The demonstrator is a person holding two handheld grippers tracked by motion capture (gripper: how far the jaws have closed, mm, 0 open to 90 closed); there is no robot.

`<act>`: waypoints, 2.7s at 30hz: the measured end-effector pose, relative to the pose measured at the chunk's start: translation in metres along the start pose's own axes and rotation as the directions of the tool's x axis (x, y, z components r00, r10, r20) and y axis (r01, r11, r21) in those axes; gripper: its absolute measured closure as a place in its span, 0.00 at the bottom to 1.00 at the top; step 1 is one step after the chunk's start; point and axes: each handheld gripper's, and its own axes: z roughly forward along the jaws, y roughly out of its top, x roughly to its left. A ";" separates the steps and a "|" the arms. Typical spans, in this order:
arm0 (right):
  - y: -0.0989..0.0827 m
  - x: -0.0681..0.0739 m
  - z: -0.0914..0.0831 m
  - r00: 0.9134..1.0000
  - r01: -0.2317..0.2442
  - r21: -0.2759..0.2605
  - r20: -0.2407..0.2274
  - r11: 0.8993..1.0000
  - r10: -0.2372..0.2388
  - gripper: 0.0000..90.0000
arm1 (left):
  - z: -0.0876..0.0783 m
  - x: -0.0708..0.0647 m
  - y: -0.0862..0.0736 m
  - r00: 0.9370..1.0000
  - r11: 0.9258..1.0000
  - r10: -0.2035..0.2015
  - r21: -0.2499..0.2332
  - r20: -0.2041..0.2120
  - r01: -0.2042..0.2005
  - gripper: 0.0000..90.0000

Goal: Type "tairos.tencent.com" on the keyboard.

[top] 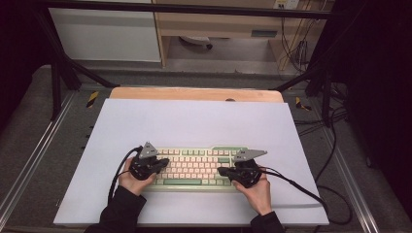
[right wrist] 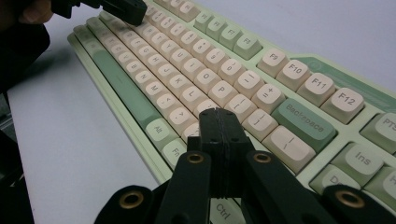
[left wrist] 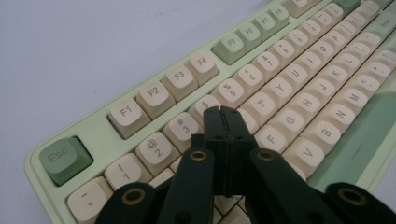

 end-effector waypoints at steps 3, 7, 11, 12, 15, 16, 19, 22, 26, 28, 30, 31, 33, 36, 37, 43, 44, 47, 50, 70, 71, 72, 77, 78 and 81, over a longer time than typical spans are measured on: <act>0.000 0.000 0.000 1.000 -0.002 0.001 0.000 1.000 0.002 1.00 | 0.000 0.000 0.000 1.000 1.000 0.001 0.000 0.000 -0.001 1.00; 0.000 0.000 0.000 1.000 -0.003 0.001 0.000 1.000 0.003 1.00 | 0.001 -0.001 0.000 1.000 1.000 0.003 0.001 0.004 -0.003 1.00; 0.000 0.000 0.000 1.000 0.000 0.002 0.001 1.000 0.000 1.00 | 0.001 -0.001 0.000 1.000 1.000 0.004 -0.001 0.004 -0.004 1.00; 0.000 0.000 0.000 1.000 0.000 0.001 0.001 1.000 0.000 1.00 | 0.001 -0.001 -0.001 1.000 1.000 0.004 -0.001 0.005 -0.004 1.00; 0.000 0.000 0.000 1.000 0.000 0.002 0.001 1.000 0.000 1.00 | 0.001 -0.001 -0.001 1.000 1.000 0.006 -0.001 0.004 -0.006 1.00; 0.000 0.000 0.000 1.000 0.000 0.002 0.001 1.000 0.000 1.00 | 0.001 -0.001 -0.001 1.000 1.000 0.007 0.000 0.003 -0.007 1.00; 0.000 0.000 0.000 1.000 0.001 0.002 0.001 1.000 -0.001 1.00 | 0.003 -0.002 -0.001 1.000 1.000 0.011 0.009 0.001 -0.011 1.00; 0.000 0.000 0.000 1.000 0.001 0.002 0.002 1.000 -0.001 1.00 | 0.003 -0.001 -0.002 1.000 1.000 0.010 0.003 0.003 -0.010 1.00; 0.000 0.000 -0.001 1.000 0.002 0.000 0.002 1.000 -0.002 1.00 | 0.003 -0.002 -0.002 1.000 1.000 0.014 0.003 -0.002 -0.014 1.00; 0.000 0.000 -0.001 1.000 0.003 0.002 0.003 1.000 -0.003 1.00 | 0.001 -0.002 -0.002 1.000 1.000 0.012 -0.002 0.003 -0.012 1.00; 0.000 0.000 -0.001 1.000 0.005 -0.004 0.004 1.000 -0.005 1.00 | -0.001 -0.003 -0.001 1.000 1.000 0.011 -0.008 0.006 -0.010 1.00; 0.001 0.000 -0.002 1.000 0.003 -0.006 0.002 1.000 -0.003 1.00 | -0.002 -0.003 0.000 1.000 1.000 0.014 -0.008 0.006 -0.014 1.00; 0.001 0.000 -0.002 1.000 0.006 -0.009 0.002 1.000 -0.006 1.00 | -0.004 -0.003 0.000 1.000 1.000 0.015 -0.011 0.008 -0.015 1.00; 0.001 0.001 -0.003 1.000 0.002 -0.012 0.003 1.000 -0.002 1.00 | -0.006 -0.004 0.000 1.000 1.000 0.017 -0.012 0.014 -0.017 1.00; 0.001 0.001 -0.003 1.000 0.002 -0.014 0.002 1.000 -0.002 1.00 | -0.007 -0.004 0.001 1.000 1.000 0.017 -0.014 0.015 -0.017 1.00; 0.002 0.002 -0.002 1.000 -0.006 -0.022 -0.006 1.000 0.006 1.00 | -0.012 -0.004 0.000 1.000 1.000 0.023 -0.018 0.021 -0.023 1.00; 0.002 0.002 -0.002 1.000 -0.010 -0.022 -0.006 1.000 0.010 1.00 | -0.014 -0.004 -0.001 1.000 1.000 0.023 -0.019 0.021 -0.023 1.00; 0.003 0.003 -0.001 1.000 -0.009 -0.025 -0.007 1.000 0.009 1.00 | -0.016 -0.002 -0.002 1.000 1.000 0.017 -0.024 0.024 -0.017 1.00; 0.005 0.006 0.001 1.000 -0.007 -0.024 -0.010 1.000 0.007 1.00 | -0.018 -0.002 -0.003 1.000 1.000 0.017 -0.026 0.026 -0.016 1.00; 0.015 0.025 0.023 0.999 0.031 0.006 -0.038 0.999 -0.031 1.00 | -0.029 0.005 -0.008 1.000 0.999 0.003 -0.036 0.027 -0.002 1.00; 0.016 0.026 0.024 0.999 0.031 0.006 -0.040 1.000 -0.031 1.00 | -0.029 0.005 -0.009 1.000 0.999 0.002 -0.037 0.028 -0.001 1.00; 0.017 0.027 0.026 0.998 0.040 0.008 -0.042 0.999 -0.040 1.00 | -0.029 0.005 -0.009 1.000 0.999 0.003 -0.038 0.028 -0.001 1.00; 0.021 0.033 0.032 0.998 0.048 0.012 -0.050 0.999 -0.048 1.00 | -0.031 0.006 -0.009 1.000 0.999 0.000 -0.040 0.027 0.001 1.00; 0.022 0.034 0.033 0.997 0.050 0.011 -0.051 0.999 -0.049 1.00 | -0.031 0.006 -0.009 1.000 0.999 0.000 -0.040 0.027 0.002 1.00; 0.024 0.037 0.038 0.997 0.054 0.013 -0.060 0.998 -0.053 1.00 | -0.031 0.006 -0.010 1.000 0.999 0.001 -0.039 0.026 0.000 1.00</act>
